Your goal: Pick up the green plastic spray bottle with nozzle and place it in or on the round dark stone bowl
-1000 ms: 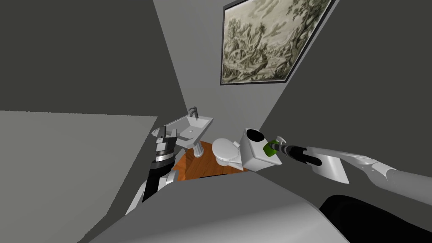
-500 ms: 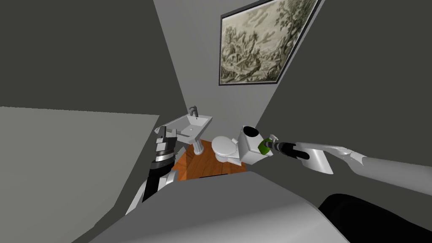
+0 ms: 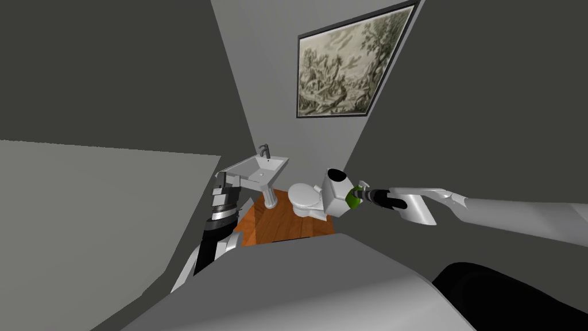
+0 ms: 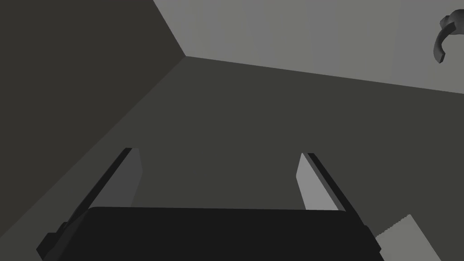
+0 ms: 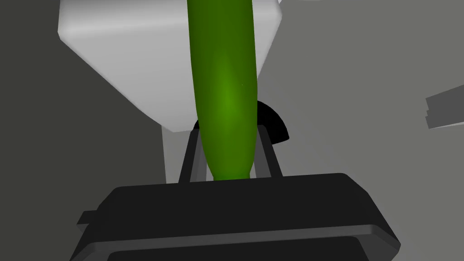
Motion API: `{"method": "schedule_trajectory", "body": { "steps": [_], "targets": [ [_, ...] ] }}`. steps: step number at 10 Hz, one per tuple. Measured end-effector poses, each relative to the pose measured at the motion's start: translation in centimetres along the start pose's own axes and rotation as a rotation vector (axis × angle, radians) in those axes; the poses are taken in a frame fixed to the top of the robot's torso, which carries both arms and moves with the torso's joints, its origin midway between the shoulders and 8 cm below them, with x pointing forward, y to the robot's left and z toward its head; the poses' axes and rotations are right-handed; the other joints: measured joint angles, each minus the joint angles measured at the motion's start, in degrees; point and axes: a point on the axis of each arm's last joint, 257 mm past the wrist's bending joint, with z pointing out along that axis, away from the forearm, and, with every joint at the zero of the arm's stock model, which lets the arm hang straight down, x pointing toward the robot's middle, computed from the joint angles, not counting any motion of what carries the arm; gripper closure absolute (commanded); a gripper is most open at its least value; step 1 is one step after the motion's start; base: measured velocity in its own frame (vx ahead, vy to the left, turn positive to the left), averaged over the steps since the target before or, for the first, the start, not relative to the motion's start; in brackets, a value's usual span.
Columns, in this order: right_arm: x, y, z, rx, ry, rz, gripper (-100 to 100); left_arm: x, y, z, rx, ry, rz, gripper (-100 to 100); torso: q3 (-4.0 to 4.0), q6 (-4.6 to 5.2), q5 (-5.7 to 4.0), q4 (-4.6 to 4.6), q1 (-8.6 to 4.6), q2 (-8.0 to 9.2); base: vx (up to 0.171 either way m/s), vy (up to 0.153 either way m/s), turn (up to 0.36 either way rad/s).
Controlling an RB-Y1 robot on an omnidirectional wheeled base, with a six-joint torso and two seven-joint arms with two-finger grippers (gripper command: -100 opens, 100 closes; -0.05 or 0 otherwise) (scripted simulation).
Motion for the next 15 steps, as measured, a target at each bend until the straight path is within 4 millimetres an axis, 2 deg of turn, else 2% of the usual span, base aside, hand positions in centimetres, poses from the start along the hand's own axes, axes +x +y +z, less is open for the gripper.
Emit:
{"method": "schedule_trajectory", "body": {
  "steps": [4, 9, 15],
  "targets": [
    [-1.1, 2.7, 0.2, -0.012, 0.017, -0.016, 100, 0.0, 0.0, 0.0, 0.000, 0.000, 0.000, 0, -0.18, 0.00, 0.02, -0.05, -0.06, -0.34, -0.037, 0.008, 0.002],
    [-1.2, 3.0, 0.1, -0.008, 0.028, -0.020, 100, 0.0, 0.0, 0.0, 0.000, 0.000, 0.000, 0, -0.28, 0.03, 0.01, -0.10, -0.14, -0.48, 0.000, -0.004, 0.004],
    [-4.4, 5.7, -0.1, 0.014, 0.024, -0.037, 100, 0.0, 0.0, 0.0, 0.000, 0.000, 0.000, 0, -0.41, 0.05, 0.01, -0.12, -0.32, -0.75, 0.039, -0.050, 0.031]
  ]
}}
